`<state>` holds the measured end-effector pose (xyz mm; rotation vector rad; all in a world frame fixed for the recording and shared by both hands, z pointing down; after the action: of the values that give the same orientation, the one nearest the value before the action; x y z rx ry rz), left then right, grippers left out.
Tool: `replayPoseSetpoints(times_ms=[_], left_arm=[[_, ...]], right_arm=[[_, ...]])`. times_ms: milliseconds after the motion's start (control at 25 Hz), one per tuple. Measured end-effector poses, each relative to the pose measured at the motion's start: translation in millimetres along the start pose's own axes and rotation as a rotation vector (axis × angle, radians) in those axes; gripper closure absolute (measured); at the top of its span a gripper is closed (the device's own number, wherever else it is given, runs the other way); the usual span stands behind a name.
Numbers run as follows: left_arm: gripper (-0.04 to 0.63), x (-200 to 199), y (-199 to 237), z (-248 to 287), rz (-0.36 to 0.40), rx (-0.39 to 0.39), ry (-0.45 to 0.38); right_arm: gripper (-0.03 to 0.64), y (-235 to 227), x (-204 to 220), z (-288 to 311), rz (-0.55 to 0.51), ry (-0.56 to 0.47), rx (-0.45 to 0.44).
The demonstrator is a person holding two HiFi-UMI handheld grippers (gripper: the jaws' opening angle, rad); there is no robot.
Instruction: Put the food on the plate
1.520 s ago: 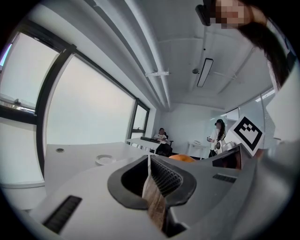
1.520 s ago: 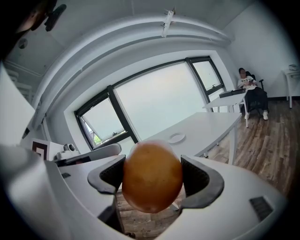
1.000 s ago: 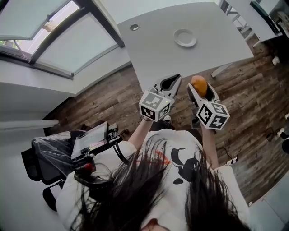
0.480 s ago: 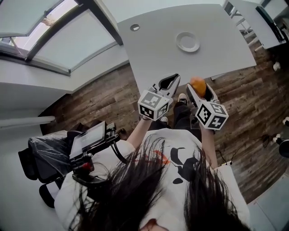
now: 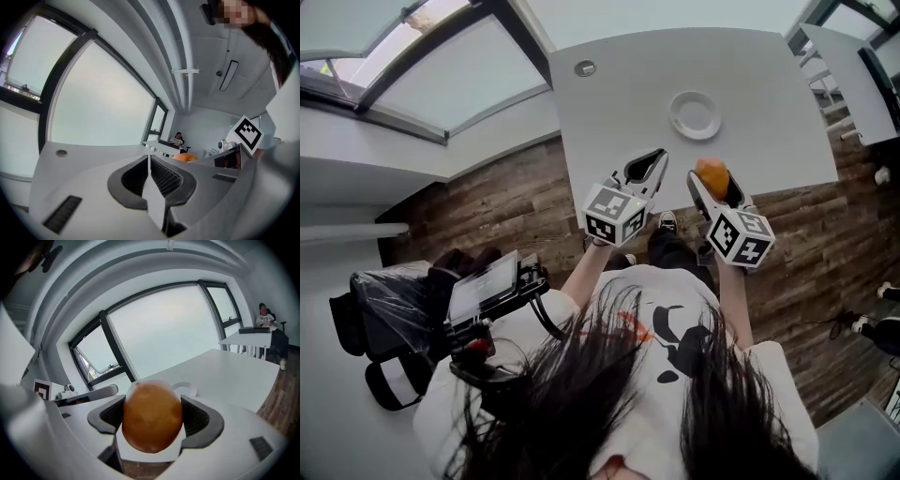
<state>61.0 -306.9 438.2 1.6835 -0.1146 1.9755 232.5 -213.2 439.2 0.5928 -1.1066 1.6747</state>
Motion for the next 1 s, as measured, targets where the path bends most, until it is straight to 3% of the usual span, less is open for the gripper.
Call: replayPoseSetpoints(times_ms=[560,1000], left_arm=[[0.59,-3.4,16.0,84.8,-0.031,-0.106,0.077],[0.59,6.3,21.5,100.6,-0.068,-0.167,0.102]], right_arm=[[0.264,-87.6,-53.7,89.8,-0.05,0.106,-0.079],[0.264,-107.0,-55.3,168.8,-0.293,0.247,-0.175]])
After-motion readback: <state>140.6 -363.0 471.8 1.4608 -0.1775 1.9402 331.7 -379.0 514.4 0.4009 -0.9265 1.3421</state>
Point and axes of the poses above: the fingertips, and each gripper's own axes: z forward along the fingers, y to its left, x out of its underside, the point moved 9 cm from there along -z, backward along the fingers, and after that the axes turned 2 degrees about y, right-handed, at the moved point
